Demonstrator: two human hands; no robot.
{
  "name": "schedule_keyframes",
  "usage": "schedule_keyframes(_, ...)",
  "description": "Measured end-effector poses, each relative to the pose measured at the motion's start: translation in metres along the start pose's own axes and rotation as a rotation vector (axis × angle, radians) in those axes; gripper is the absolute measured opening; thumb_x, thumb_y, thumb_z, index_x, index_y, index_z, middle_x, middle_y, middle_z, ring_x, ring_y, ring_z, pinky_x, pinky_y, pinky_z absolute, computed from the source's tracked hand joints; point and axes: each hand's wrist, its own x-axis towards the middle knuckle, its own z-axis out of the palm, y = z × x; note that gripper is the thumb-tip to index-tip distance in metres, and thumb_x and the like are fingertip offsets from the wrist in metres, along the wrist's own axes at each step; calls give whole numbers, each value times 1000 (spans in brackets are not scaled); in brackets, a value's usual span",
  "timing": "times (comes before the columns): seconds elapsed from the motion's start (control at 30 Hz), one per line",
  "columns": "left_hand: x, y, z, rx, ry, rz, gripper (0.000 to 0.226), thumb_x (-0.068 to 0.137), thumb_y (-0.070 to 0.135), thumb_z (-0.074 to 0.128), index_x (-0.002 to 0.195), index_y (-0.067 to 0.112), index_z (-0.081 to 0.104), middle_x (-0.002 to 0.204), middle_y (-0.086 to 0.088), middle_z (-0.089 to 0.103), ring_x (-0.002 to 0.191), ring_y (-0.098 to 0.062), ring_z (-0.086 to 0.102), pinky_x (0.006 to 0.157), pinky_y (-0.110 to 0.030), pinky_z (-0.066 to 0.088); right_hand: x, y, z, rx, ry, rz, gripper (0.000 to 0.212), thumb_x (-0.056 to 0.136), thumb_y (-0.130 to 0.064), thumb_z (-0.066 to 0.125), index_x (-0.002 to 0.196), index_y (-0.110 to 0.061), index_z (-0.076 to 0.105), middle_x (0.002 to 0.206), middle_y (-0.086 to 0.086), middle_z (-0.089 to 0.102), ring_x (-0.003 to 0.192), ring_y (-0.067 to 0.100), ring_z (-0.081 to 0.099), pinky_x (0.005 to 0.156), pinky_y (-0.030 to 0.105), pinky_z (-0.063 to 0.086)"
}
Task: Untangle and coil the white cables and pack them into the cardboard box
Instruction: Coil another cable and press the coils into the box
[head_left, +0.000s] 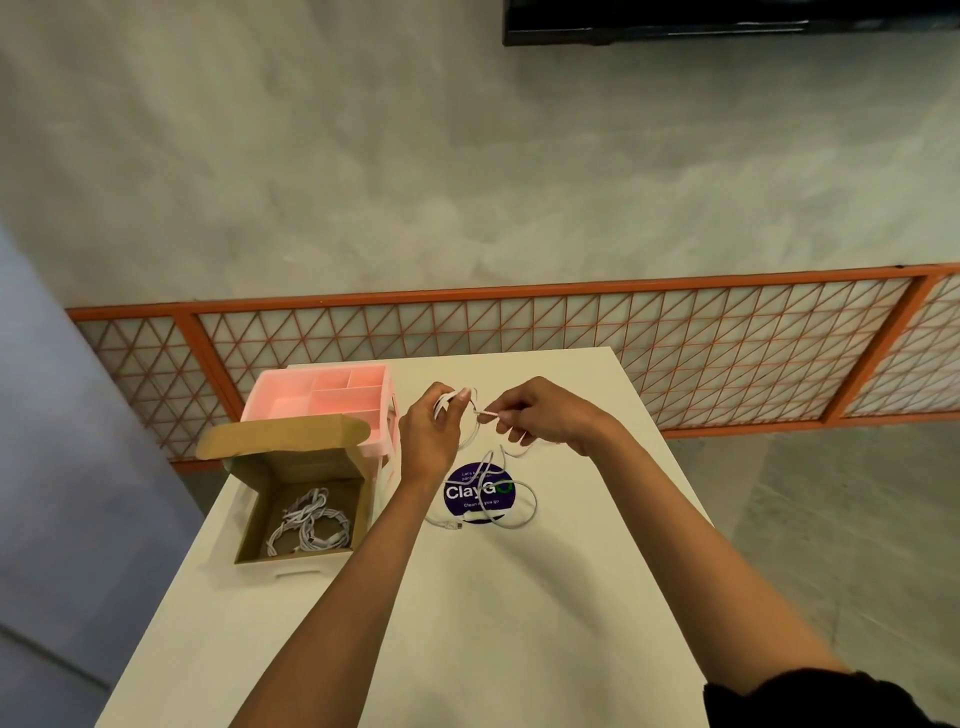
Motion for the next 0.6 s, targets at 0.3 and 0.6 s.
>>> schedule_keyframes(0.3, -1, -8, -6, 16, 31, 32, 22, 92, 25, 60, 86, 4, 62, 76, 1, 62, 68, -4, 56, 60, -4, 37, -13, -1, -8, -18, -58, -187, 27, 97, -6, 47, 99, -17, 72, 92, 2, 62, 78, 10, 51, 75, 19, 44)
schedule_keyframes(0.6, -1, 6, -6, -306, -116, -260, 39, 98, 43, 42, 78, 12, 55, 58, 10, 46, 57, -3, 41, 54, -15, 36, 0, 23, -2, 768, 107, 0, 32, 101, -1, 30, 89, -12, 57, 78, -1, 45, 67, 8, 45, 74, 20, 43)
